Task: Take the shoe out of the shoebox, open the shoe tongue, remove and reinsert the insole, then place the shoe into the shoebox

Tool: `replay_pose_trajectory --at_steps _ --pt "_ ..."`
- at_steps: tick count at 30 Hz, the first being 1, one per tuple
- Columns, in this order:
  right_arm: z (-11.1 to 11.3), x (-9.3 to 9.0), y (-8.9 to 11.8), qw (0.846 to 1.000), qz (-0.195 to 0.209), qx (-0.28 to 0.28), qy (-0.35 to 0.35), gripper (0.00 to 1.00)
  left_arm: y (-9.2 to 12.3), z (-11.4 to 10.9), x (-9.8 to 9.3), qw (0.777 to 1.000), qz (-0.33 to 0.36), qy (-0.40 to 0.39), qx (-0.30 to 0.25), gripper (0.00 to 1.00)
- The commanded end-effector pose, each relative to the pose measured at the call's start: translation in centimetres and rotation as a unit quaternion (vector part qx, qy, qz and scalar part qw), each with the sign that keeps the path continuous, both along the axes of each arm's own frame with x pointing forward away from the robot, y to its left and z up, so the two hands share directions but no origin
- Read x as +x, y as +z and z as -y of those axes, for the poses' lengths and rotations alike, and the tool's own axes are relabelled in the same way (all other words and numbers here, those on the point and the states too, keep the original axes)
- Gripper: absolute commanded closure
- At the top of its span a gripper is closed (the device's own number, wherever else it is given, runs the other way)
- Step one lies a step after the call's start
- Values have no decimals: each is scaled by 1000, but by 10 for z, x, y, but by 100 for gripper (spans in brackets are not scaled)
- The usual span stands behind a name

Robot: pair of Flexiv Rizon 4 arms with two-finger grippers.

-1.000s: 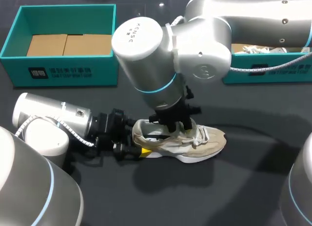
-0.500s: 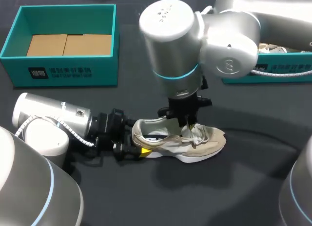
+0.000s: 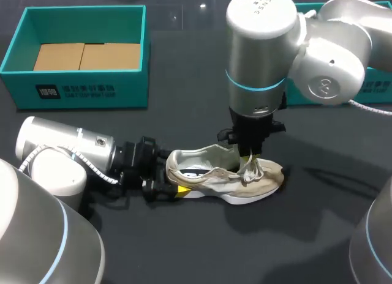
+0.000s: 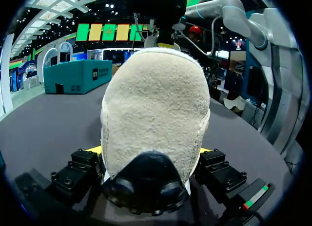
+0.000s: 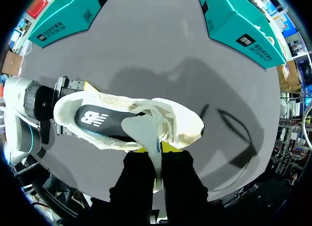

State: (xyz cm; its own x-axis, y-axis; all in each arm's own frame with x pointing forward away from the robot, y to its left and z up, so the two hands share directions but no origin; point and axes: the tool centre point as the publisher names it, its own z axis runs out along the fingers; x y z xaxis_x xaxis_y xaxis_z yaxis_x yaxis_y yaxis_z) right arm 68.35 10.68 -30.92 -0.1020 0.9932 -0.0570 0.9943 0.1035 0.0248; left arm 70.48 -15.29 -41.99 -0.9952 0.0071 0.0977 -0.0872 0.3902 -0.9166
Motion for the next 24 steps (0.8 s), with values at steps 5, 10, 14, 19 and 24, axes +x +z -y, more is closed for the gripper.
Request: replay_pose_trajectory --at_steps 5,10,14,19,24 --pt "29 -6 -12 998 -7 64 6 100 -2 0 2 1000 0 -1 2 100" --pt "37 -10 -21 996 -11 84 -6 100 -2 0 2 1000 0 -1 2 100" --pt "41 -12 -27 996 -14 90 -19 100 -2 0 2 1000 0 -1 2 100" --pt "44 -15 -31 996 -16 88 -30 100 -2 0 2 1000 0 -1 2 100" --pt "48 -16 -33 996 -17 69 -47 100 -2 0 2 1000 0 -1 2 100"
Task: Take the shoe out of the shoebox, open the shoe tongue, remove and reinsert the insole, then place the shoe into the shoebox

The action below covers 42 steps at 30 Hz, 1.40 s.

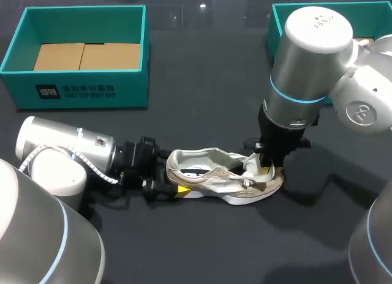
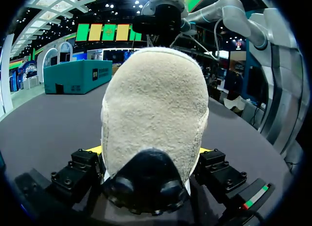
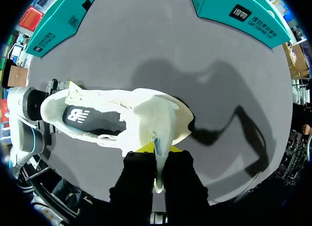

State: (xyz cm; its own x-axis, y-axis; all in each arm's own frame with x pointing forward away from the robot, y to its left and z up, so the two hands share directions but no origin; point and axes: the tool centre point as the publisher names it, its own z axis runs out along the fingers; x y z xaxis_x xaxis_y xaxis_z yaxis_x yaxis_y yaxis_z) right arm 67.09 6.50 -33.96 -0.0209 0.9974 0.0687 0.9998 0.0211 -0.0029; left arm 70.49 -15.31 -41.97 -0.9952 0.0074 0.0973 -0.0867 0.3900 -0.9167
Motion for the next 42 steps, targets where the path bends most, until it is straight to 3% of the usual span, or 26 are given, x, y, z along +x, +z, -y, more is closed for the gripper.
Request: replay_pose_trajectory --at_steps 1,10,12,14,17,28,31,38,42 --pt "7 -3 -4 1000 0 5 -8 100 -2 0 2 1000 0 0 2 100" --pt "13 -2 -4 999 -8 -45 -28 100 -2 0 2 1000 0 0 2 100" --pt "14 -2 -3 998 -7 -50 -30 92 -2 0 2 1000 0 0 2 100" --pt "14 -3 -3 998 -8 -54 -31 73 -2 0 2 1000 0 0 2 100" --pt "15 -3 -3 998 -8 -60 -35 56 -2 0 2 1000 0 0 2 100" --pt "23 -4 0 994 -12 -90 -56 51 -2 0 2 1000 0 0 2 100" --pt "27 -3 3 992 -13 -106 -65 35 -2 0 2 1000 0 0 2 100" --pt "38 0 18 987 -9 -144 -76 45 -2 0 2 1000 0 0 2 100" --pt "39 -1 34 983 2 -165 -76 46 -2 0 2 1000 0 0 2 100"
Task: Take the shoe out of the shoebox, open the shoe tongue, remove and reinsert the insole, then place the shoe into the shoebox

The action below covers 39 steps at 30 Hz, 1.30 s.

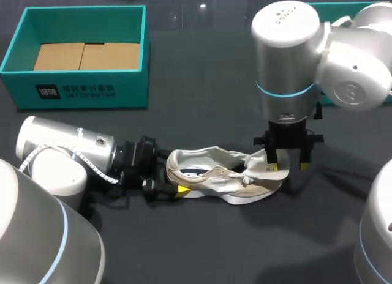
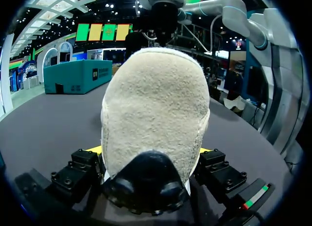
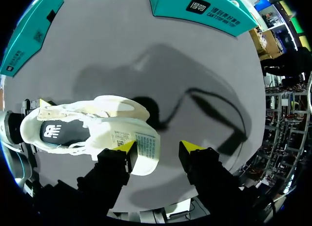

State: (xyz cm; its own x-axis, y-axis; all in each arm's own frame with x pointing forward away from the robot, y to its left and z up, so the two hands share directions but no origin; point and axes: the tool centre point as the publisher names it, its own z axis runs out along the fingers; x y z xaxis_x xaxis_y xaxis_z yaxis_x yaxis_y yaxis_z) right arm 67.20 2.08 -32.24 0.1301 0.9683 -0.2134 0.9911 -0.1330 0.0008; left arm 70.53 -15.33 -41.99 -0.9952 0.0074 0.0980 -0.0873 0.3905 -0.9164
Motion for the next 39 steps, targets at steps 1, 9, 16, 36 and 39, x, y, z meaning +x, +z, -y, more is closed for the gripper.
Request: replay_pose_trajectory --at_steps 1,9,16,36,39 --pt "-5 -2 22 999 10 -30 2 45 -2 0 2 1000 0 0 2 100" --pt "-12 -9 66 997 51 -42 47 47 -2 0 2 1000 0 0 2 100" --pt "-32 -8 102 988 71 -37 135 51 -2 0 2 1000 0 0 2 100" --pt "-134 19 141 854 15 -2 519 100 -2 0 2 1000 0 0 2 100" --pt "-145 16 139 808 20 25 589 100 -2 0 2 1000 0 0 2 100"
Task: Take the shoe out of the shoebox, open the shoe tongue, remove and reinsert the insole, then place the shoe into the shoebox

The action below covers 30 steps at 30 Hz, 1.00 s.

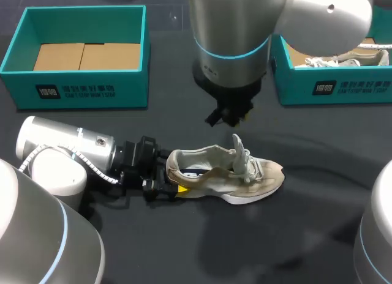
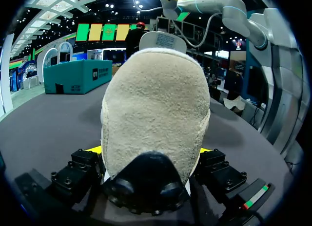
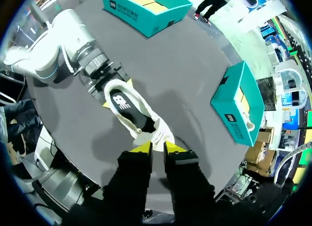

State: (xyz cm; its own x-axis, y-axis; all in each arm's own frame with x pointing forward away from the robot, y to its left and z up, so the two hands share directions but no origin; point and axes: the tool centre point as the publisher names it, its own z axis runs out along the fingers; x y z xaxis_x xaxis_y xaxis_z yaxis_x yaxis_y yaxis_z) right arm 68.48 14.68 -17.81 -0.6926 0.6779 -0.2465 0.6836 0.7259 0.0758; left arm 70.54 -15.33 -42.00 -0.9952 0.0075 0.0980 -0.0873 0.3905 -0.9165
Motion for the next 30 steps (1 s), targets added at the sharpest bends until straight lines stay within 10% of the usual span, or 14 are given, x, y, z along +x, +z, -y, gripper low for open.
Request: replay_pose_trajectory --at_steps 1,14,24,30 --pt "-21 2 -5 982 -32 15 185 100 -2 0 2 1000 0 0 2 100" --pt "-25 -2 -10 968 -64 -4 244 100 -2 0 2 1000 0 0 2 100" --pt "-84 -12 -62 913 -113 -44 390 100 -2 0 2 1000 0 0 2 100" --pt "-84 -12 -62 913 -113 -44 390 100 -2 0 2 1000 0 0 2 100"
